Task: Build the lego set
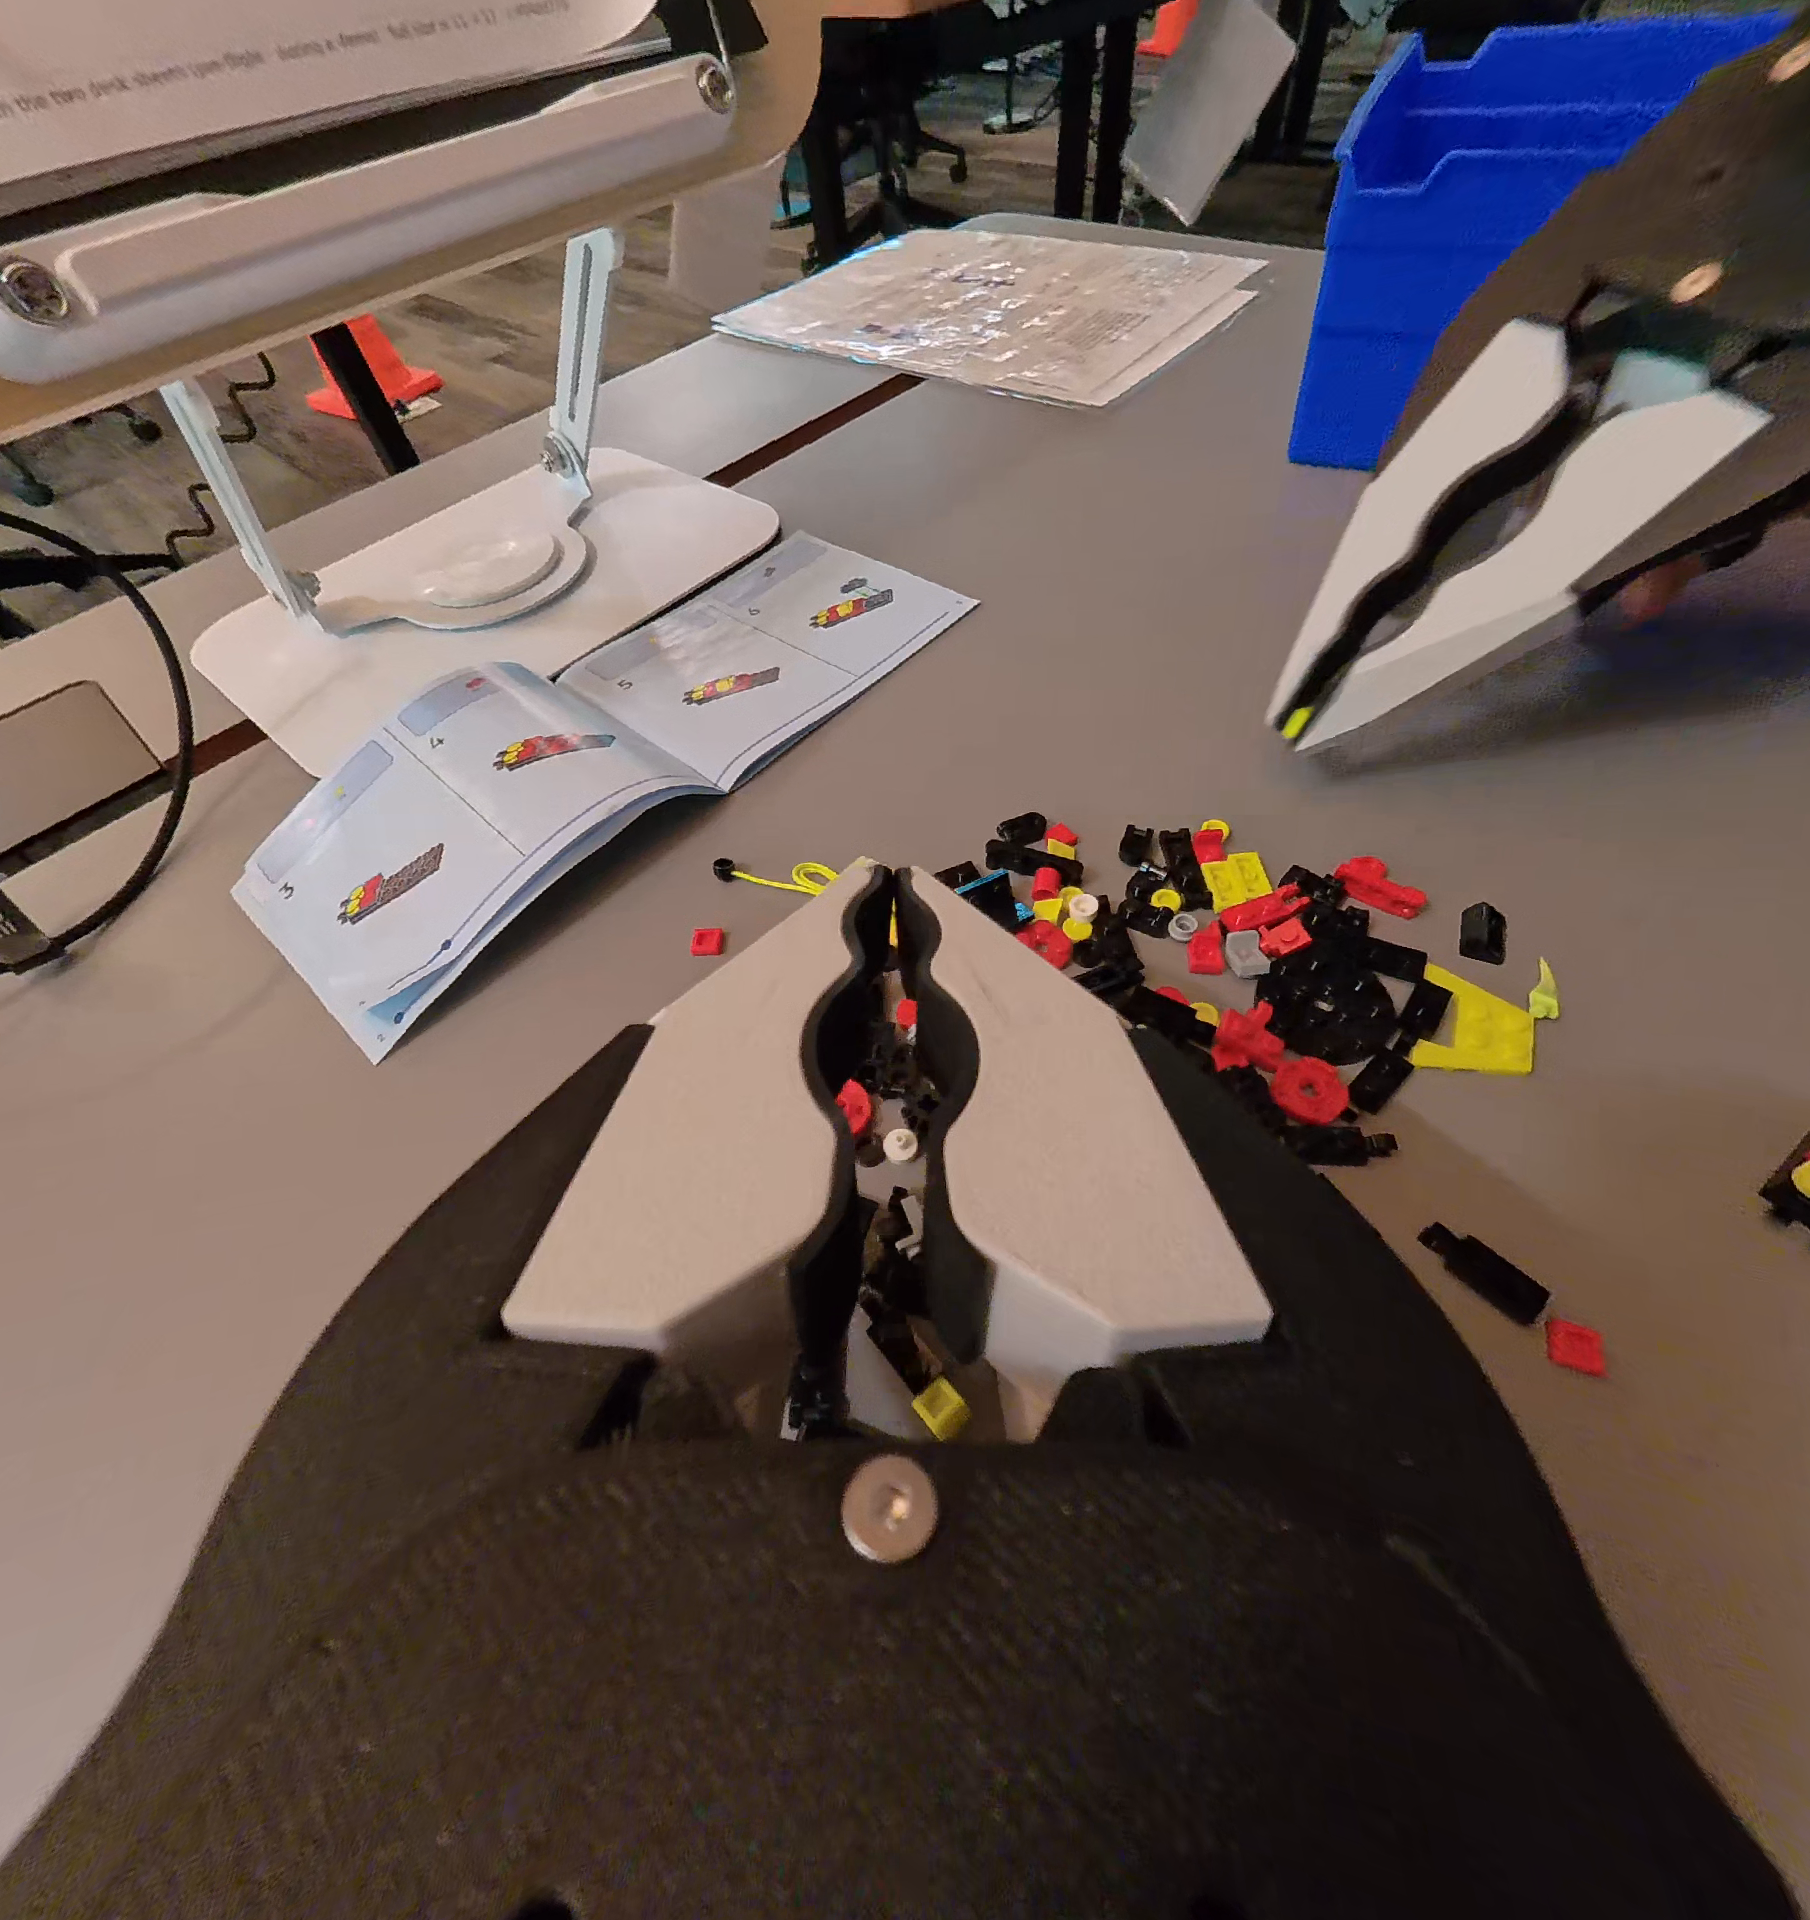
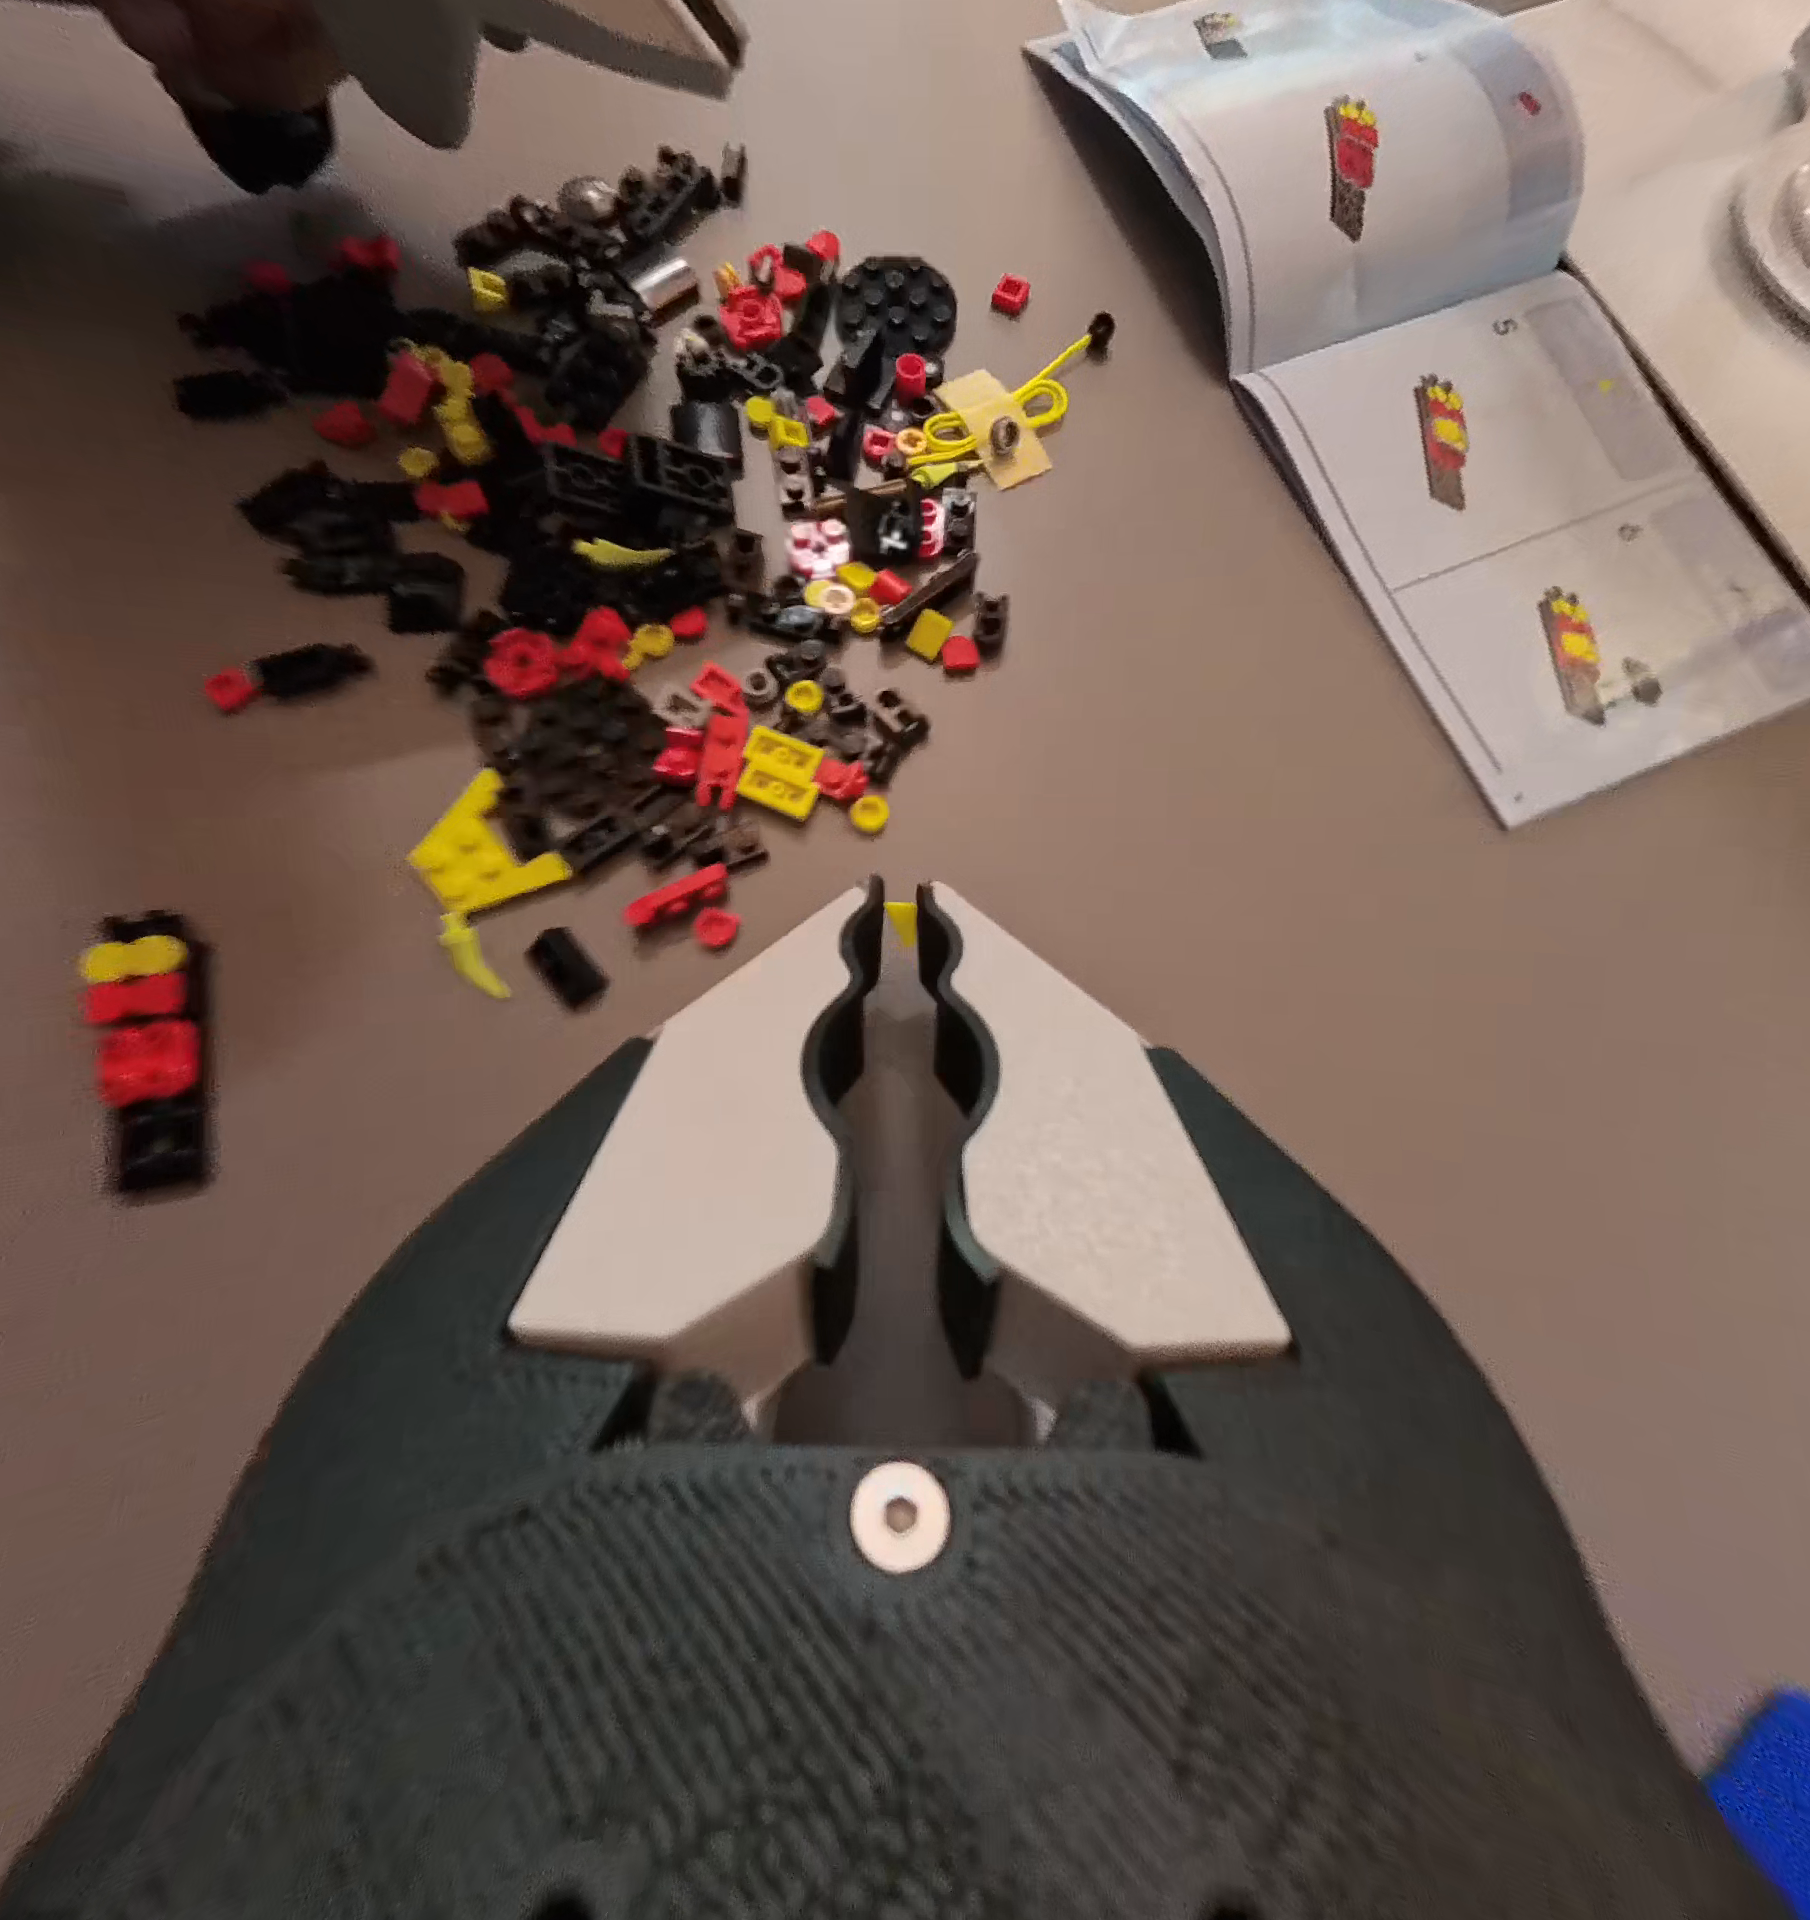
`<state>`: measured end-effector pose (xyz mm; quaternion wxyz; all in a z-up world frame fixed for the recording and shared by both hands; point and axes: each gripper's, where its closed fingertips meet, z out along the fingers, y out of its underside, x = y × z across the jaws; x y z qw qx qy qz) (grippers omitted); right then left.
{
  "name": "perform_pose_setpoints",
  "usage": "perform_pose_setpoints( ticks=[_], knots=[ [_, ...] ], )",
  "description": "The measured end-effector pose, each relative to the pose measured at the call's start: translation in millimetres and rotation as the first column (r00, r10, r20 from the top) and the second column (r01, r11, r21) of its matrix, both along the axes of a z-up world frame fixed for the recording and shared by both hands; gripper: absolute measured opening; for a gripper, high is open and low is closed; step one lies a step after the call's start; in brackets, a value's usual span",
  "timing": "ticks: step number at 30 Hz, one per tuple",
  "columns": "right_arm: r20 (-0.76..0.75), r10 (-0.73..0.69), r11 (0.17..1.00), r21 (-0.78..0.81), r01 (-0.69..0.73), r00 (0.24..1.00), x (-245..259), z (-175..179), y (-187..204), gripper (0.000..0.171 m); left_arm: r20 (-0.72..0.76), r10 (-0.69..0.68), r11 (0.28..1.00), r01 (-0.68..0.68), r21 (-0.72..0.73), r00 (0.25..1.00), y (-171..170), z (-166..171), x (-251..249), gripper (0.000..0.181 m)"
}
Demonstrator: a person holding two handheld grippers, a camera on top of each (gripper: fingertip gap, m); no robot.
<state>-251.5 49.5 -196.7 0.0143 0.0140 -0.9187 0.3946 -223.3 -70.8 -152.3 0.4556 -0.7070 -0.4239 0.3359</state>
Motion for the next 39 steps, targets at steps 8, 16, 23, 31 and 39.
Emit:
perform_pose_setpoints(
  ticks=[8,16,23,31,39],
  knots=[
    [0.069,-0.093,0.995,-0.018,0.095,0.993,75,11,53,0.005,-0.003,-0.025,1.000,0.025,-0.017,1.000,7,-1,2,0.000],
    [-0.043,-0.071,0.991,0.110,0.076,0.997,96,-18,61,0.010,0.002,-0.042,0.998,0.042,-0.041,0.999,14,-4,3,0.000],
    [0.010,-0.195,0.977,-0.081,0.195,0.981,72,18,67,0.027,-0.003,-0.043,0.998,0.043,-0.046,0.999,13,-3,4,0.000],
    [-0.026,-0.091,0.995,-0.041,0.090,0.996,87,9,56,0.019,0.006,-0.056,0.997,0.056,-0.053,0.998,15,-6,4,0.000],
    [-0.071,-0.071,0.992,0.097,0.078,0.995,93,-17,53,0.019,0.011,-0.065,0.996,0.066,-0.059,0.998,17,-8,4,0.000]
  ],
)
